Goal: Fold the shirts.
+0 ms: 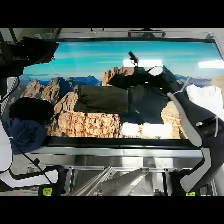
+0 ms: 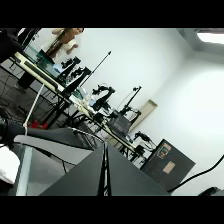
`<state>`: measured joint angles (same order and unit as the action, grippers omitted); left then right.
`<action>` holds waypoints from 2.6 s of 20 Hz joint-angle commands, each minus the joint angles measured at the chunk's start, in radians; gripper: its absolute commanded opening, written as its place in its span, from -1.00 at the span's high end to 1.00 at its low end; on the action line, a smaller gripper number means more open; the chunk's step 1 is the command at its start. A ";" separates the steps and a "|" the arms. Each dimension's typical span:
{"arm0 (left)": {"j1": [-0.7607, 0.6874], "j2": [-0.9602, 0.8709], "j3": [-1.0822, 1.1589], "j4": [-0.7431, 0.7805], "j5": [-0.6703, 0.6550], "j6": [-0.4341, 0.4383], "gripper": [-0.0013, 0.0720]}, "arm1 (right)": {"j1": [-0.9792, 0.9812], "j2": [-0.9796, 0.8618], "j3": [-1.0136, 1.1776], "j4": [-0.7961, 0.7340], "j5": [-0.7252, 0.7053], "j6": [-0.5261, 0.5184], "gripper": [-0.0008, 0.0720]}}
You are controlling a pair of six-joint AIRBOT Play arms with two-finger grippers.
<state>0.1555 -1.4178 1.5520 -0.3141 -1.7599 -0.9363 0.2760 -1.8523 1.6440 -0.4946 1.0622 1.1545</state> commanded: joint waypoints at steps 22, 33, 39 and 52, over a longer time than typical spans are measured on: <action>-0.003 0.000 -0.002 0.001 -0.053 0.013 0.88 | -0.019 -0.154 0.009 0.139 0.073 -0.011 0.93; -0.003 0.000 -0.002 0.002 -0.075 0.012 0.88 | -0.707 0.356 0.154 0.063 -0.014 0.429 0.93; -0.003 0.000 -0.002 0.008 -0.079 0.013 0.88 | -1.108 0.453 0.092 -0.336 0.435 0.574 0.93; -0.003 0.000 -0.002 0.008 -0.077 0.013 0.88 | -1.225 0.577 -0.652 -0.871 0.383 0.517 0.07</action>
<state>0.1528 -1.4178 1.5505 -0.3050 -1.8397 -0.9241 -0.9432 -1.2835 1.0462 -1.3140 1.4750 1.6970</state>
